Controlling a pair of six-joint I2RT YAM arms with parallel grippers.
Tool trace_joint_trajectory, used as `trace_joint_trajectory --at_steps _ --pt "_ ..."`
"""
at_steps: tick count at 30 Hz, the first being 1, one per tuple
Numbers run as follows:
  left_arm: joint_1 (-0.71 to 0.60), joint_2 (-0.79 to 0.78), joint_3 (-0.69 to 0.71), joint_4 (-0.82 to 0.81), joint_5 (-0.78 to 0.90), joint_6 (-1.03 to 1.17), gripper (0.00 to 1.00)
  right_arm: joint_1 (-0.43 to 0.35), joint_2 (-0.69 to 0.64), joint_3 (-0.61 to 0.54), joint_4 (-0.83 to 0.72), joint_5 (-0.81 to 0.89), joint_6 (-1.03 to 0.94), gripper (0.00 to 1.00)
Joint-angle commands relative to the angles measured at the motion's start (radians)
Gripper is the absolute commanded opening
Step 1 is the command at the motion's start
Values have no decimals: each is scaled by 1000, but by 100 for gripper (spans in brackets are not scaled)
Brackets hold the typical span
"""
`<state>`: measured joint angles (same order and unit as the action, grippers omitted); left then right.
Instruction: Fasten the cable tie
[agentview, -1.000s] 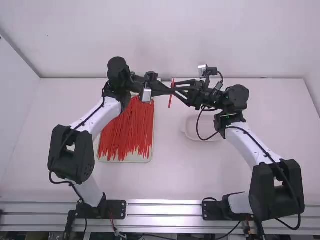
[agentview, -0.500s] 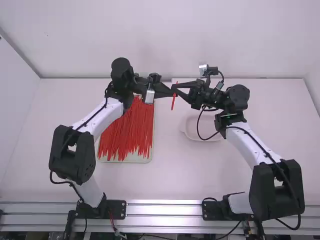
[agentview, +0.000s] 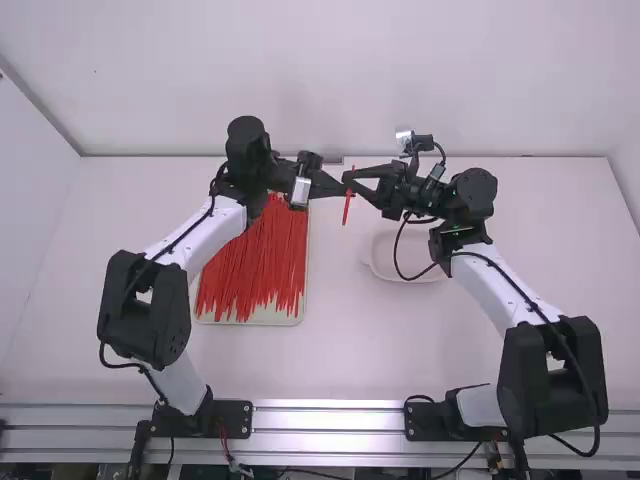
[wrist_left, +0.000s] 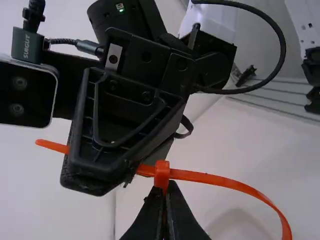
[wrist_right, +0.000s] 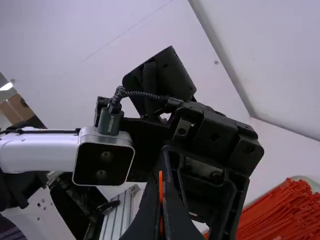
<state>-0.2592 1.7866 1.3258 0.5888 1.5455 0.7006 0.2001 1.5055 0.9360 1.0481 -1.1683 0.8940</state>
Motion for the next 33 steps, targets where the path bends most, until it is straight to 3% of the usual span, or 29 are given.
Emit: trace_joint_trajectory --at_steps 1,14,24,33 --pt "-3 1 -62 -5 15 7 2 -3 -8 28 22 13 7 0" --pt "-3 1 -311 158 18 3 2 -24 -8 28 23 16 23 0" --pt "-3 1 -500 188 17 13 2 -39 -8 28 35 16 24 0" --pt "-3 1 -698 361 6 -15 2 -39 -8 28 45 17 26 0"
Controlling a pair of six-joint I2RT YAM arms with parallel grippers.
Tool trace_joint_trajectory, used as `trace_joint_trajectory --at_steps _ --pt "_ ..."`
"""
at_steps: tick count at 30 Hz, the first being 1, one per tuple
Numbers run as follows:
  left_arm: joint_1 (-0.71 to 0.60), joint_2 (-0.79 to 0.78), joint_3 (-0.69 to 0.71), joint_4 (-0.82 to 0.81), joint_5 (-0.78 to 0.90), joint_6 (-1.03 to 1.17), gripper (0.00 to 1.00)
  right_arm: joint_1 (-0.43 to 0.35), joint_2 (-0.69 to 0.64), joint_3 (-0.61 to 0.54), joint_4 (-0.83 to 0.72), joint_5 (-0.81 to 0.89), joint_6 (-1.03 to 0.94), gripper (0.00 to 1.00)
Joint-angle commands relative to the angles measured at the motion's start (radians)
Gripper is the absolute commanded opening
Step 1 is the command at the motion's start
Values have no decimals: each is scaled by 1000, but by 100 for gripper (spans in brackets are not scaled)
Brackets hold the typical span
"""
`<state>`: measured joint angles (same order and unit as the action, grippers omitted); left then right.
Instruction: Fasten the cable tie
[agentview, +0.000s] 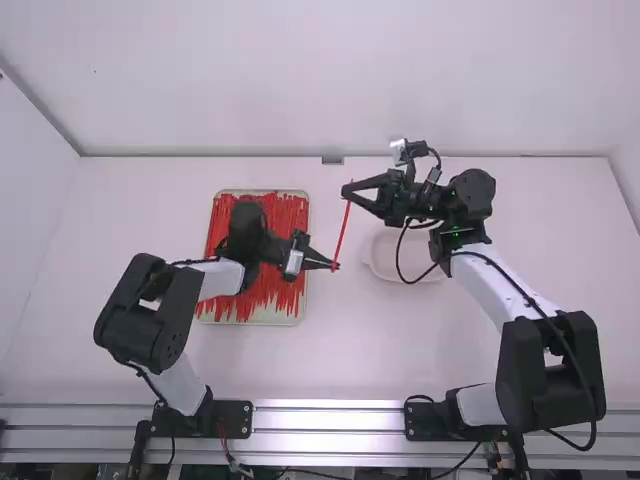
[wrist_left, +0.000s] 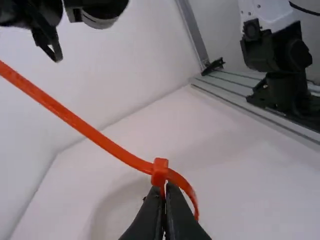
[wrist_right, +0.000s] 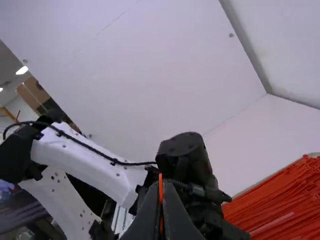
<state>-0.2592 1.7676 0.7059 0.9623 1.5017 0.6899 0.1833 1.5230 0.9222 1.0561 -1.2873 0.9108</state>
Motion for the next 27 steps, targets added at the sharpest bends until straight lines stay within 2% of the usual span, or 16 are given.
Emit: trace_joint_trajectory --at_steps 1,4,7,11,20,23,27 --pt "-3 20 -98 37 50 -44 2 -21 -25 42 41 135 9 0" --pt "-2 20 -124 167 50 -175 2 -19 -25 42 40 136 8 0" --pt "4 20 -137 352 9 -403 2 -20 -25 42 40 136 5 0" --pt "-3 20 -135 492 -29 -546 2 -20 -25 42 37 132 6 0" --pt "-3 20 -71 536 -29 -668 2 -20 -25 42 37 124 -5 1" --pt "5 20 -15 536 -29 -719 2 -29 -25 42 37 97 -56 11" --pt "18 20 66 535 -29 -795 2 -86 -25 42 37 45 -55 25"
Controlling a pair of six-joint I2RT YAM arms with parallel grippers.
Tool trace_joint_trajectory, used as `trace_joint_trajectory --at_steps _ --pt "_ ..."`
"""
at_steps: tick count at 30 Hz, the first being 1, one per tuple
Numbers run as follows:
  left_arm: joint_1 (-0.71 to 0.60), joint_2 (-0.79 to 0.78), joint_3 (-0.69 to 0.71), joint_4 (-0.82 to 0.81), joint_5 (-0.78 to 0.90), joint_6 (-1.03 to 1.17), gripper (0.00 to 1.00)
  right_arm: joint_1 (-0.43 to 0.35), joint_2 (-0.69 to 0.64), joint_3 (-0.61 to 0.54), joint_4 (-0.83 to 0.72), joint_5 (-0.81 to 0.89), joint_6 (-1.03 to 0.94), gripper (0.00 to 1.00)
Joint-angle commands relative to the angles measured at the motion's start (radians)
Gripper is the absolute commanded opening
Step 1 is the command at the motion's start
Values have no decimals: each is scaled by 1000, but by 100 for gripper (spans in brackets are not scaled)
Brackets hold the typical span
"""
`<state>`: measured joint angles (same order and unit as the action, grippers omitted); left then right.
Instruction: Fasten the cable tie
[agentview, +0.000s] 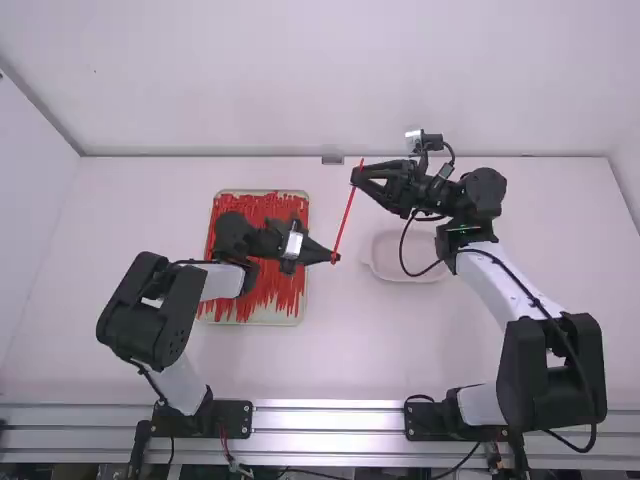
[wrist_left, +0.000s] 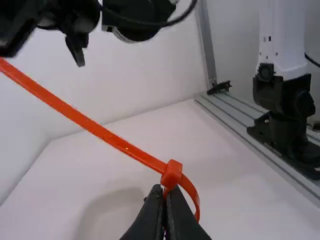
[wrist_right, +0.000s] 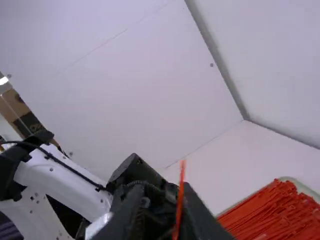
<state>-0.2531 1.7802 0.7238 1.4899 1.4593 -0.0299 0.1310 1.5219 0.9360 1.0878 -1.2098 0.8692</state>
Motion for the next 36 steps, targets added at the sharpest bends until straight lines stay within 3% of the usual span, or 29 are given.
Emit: trace_joint_trajectory --at_steps 1,6,13,24,36 --pt "14 8 67 7 14 -90 2 -49 -24 28 5 -48 -14 28" --pt "35 8 177 -21 16 -123 3 -145 -24 28 -1 -127 -13 42" --pt "39 8 375 -232 16 -137 2 -187 -24 28 -3 -206 6 47" --pt "21 8 513 -324 13 -99 2 -40 -24 28 -2 -126 -6 44" --pt "-10 8 500 -330 17 -64 2 10 -24 28 -2 17 16 42"
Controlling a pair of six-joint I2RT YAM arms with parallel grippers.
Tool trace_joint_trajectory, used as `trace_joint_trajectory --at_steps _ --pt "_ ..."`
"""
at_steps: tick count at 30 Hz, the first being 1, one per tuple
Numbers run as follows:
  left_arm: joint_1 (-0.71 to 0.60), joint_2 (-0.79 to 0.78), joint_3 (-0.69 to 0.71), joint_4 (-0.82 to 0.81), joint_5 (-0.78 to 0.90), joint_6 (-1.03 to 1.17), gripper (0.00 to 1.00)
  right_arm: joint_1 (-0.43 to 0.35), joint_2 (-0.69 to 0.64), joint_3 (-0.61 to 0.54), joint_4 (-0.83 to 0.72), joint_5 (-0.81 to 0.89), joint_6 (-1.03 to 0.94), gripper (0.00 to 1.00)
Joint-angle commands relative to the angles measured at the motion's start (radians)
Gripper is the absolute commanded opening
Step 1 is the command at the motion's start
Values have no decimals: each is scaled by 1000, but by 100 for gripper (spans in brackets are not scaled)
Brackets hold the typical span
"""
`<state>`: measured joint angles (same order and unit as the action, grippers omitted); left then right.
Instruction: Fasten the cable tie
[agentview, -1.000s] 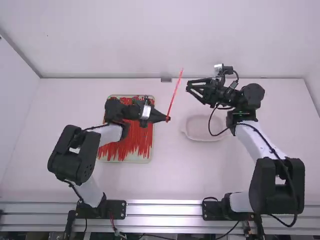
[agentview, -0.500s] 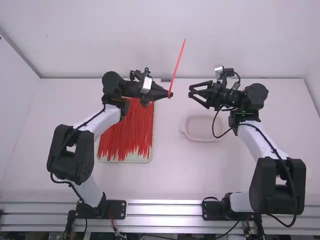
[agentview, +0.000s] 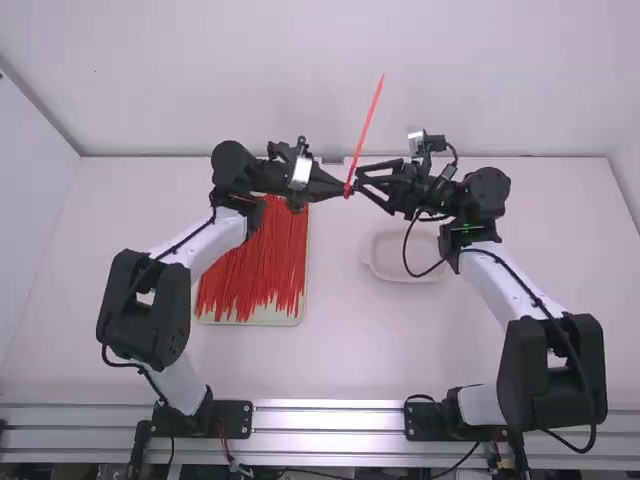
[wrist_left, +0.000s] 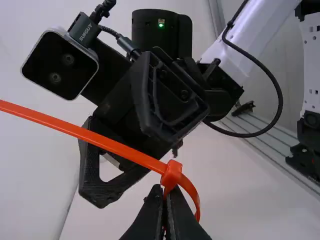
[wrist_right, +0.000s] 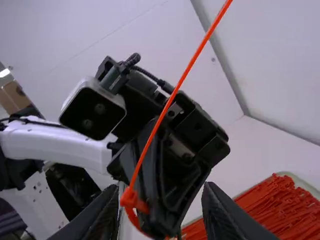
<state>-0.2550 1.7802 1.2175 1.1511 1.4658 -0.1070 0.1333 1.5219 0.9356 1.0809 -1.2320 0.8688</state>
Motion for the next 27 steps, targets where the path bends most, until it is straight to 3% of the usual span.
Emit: trace_joint_trajectory --at_steps 1,5,15,27 --pt "-14 8 1 4 11 35 2 6 -24 28 5 52 29 40" --pt "-18 8 -13 -4 -9 51 2 6 -24 28 12 76 48 34" --pt "-21 8 -16 -13 -44 51 2 40 -24 28 13 82 40 34" --pt "-15 8 -16 -20 -69 83 2 16 -24 28 16 55 51 33"
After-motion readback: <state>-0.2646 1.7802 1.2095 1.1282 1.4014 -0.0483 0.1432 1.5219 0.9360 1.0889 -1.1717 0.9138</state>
